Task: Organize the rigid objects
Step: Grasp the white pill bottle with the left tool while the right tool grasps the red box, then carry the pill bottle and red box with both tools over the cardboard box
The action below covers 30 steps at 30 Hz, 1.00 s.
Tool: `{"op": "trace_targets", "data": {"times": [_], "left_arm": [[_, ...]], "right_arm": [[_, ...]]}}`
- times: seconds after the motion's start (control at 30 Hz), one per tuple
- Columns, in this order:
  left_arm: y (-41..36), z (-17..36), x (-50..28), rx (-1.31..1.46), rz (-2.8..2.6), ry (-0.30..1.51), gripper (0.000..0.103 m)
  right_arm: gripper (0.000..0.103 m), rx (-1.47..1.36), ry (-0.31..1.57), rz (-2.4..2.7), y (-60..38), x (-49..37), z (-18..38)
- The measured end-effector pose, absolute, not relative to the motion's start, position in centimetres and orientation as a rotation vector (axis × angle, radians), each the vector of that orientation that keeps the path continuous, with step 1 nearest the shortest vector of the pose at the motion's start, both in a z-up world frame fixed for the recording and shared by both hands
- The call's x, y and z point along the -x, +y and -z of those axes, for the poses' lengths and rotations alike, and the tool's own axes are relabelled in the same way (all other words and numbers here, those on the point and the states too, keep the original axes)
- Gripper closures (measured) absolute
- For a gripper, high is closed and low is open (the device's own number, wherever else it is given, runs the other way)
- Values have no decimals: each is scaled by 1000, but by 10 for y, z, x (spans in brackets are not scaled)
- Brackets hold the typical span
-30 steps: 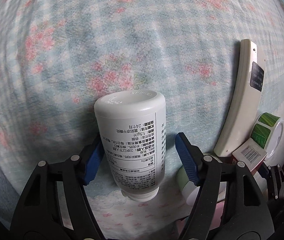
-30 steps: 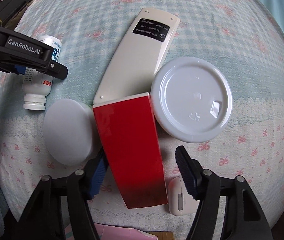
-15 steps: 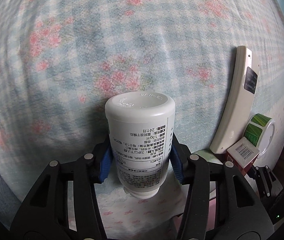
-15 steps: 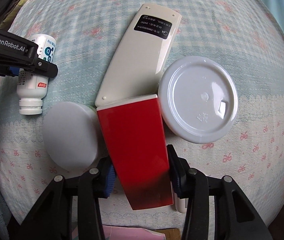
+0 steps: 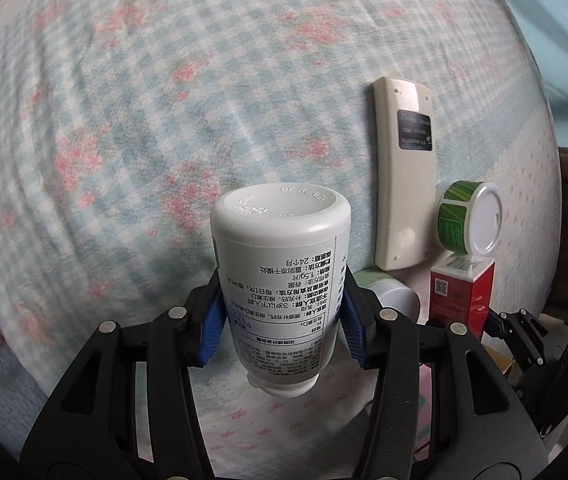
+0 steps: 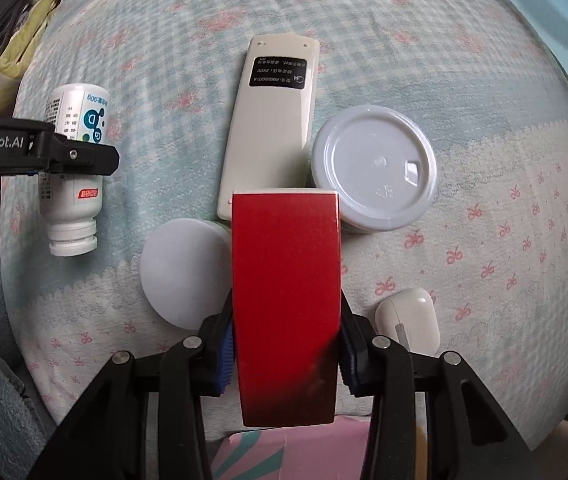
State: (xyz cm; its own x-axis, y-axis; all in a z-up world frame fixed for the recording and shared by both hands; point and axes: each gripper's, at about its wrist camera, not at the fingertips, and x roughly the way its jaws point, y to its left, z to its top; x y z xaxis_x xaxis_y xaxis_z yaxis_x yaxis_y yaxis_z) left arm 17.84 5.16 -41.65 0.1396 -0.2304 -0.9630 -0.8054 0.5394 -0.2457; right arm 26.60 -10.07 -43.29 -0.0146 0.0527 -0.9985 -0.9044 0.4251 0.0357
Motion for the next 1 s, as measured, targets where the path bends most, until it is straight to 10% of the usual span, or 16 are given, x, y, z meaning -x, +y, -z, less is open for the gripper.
{"op": "trace_targets", "data": {"times": [1.0], "left_arm": [[-104, 200, -229, 423, 284, 1184, 57]], "right_arm": [[64, -274, 1155, -188, -313, -168, 209]]}}
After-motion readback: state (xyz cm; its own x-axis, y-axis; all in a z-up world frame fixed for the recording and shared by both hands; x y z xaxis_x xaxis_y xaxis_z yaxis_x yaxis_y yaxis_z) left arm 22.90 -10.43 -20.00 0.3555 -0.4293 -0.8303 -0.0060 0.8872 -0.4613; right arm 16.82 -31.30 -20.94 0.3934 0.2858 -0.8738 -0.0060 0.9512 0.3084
